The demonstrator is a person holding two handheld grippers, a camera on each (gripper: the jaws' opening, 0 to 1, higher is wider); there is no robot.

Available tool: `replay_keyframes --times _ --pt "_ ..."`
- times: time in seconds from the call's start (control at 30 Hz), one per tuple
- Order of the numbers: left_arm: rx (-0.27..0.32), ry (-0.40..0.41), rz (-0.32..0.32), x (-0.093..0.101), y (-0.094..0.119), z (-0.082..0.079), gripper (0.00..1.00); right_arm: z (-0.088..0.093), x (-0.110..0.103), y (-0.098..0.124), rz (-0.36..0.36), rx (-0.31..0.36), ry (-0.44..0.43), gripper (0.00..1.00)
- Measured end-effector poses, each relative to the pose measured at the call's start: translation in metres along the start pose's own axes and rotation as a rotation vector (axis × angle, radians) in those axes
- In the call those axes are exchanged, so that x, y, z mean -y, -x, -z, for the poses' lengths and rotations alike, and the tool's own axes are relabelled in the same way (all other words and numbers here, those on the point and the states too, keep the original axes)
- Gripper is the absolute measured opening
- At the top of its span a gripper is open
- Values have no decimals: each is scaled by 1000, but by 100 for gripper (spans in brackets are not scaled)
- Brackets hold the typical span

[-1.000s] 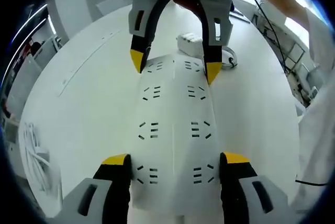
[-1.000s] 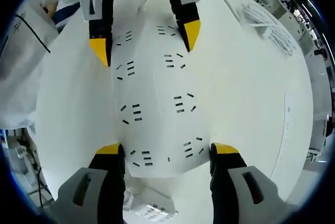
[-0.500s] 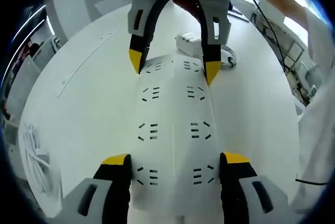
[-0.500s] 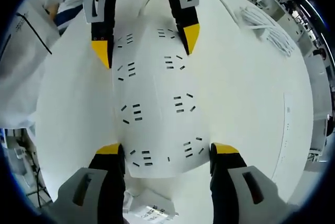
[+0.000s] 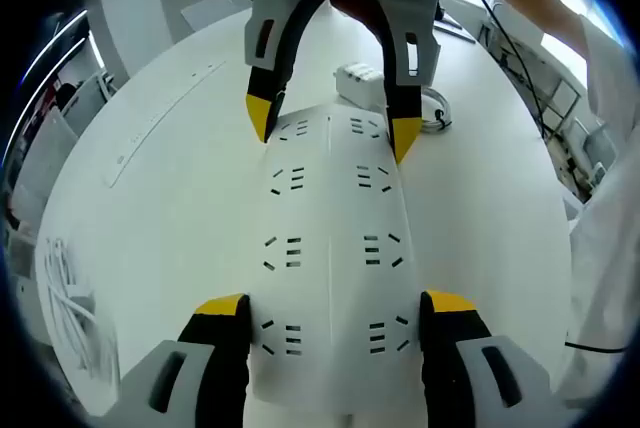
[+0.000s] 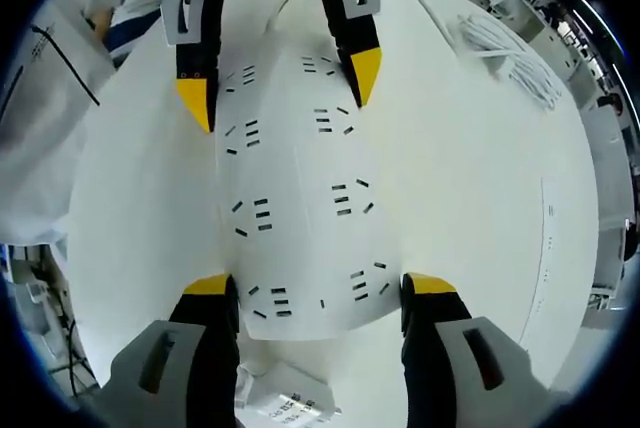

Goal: Straighten the power strip on the desk, plug the charger into it

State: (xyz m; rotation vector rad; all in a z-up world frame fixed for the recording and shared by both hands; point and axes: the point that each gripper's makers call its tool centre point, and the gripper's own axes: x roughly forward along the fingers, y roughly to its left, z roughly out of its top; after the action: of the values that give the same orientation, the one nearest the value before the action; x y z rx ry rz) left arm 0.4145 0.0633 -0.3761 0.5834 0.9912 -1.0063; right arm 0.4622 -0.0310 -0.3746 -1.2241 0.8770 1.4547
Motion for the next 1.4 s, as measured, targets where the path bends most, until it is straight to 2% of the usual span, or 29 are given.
replay_keyframes --times 0.67,1.03,1.4 --pt "-8 -7 4 0 -1 -1 70 -1 -3 0 2 22 -5 65" --pt "-12 -7 4 0 -1 -1 70 0 8 -1 -7 25 0 65" --pt "-11 -8 4 1 -1 -1 70 0 10 -1 -1 46 -4 65"
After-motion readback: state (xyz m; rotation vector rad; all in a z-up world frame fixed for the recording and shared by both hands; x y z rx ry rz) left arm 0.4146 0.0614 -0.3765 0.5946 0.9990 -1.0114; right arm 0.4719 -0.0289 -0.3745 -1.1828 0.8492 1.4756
